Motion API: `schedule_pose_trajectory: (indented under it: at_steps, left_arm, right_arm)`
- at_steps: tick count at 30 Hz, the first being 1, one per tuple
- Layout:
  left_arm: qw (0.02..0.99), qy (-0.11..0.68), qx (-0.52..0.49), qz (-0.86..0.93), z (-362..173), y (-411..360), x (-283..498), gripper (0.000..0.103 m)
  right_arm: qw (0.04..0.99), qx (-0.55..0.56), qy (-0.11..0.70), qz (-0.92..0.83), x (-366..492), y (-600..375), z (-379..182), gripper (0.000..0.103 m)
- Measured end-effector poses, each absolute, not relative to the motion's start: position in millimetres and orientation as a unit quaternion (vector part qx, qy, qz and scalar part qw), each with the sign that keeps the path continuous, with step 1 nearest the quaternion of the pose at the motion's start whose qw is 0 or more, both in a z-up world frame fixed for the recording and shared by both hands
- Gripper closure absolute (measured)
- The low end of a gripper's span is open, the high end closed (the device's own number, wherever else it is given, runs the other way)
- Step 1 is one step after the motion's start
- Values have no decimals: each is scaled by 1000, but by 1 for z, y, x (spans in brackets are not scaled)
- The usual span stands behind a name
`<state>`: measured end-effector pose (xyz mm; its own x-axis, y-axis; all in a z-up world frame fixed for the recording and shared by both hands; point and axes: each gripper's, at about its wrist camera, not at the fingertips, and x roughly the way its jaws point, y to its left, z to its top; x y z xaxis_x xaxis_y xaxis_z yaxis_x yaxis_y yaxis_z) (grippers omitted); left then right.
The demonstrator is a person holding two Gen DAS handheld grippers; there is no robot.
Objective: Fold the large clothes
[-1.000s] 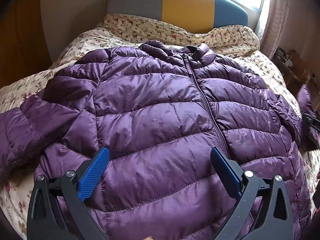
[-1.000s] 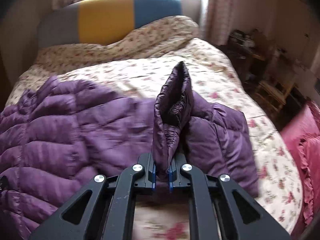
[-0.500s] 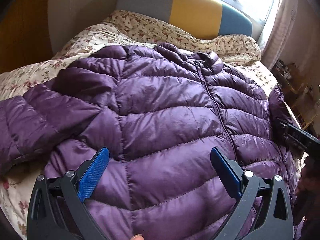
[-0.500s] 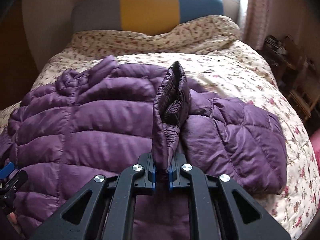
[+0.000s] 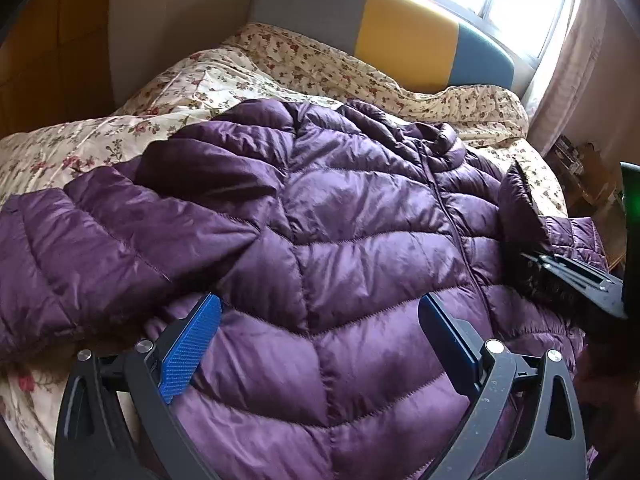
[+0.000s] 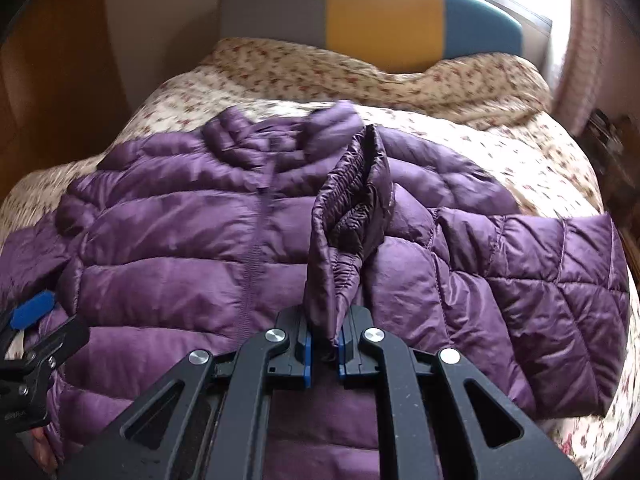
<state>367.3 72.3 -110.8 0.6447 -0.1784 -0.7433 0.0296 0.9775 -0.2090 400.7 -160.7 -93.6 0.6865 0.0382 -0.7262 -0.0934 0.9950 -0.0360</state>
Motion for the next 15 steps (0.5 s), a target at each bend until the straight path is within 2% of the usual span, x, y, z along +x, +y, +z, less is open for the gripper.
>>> schedule_pose_trajectory:
  at_steps: [4,8,10,11,15]
  left_arm:
    - [900,418,-112,-55,-109,89,374,10]
    - [893,423,-142,-64,-110,107,374,19]
    - [890,424,-151,-71,-110,111,372,24]
    - [890,424,-153,-72,-109,113,372,24]
    - [888,424,-162,-75,-105,112,371,24]
  right_arm:
    - [909,-68,404,75,404,-133,-100,95]
    - [896,-106,413,122,404,-101,-108,94]
    - [890,-135,412,138,399,-85,-114,83]
    - [890,-142,411,138,397,-81,-115,81]
    - [891,-170,402,127,384,-79,-118,60]
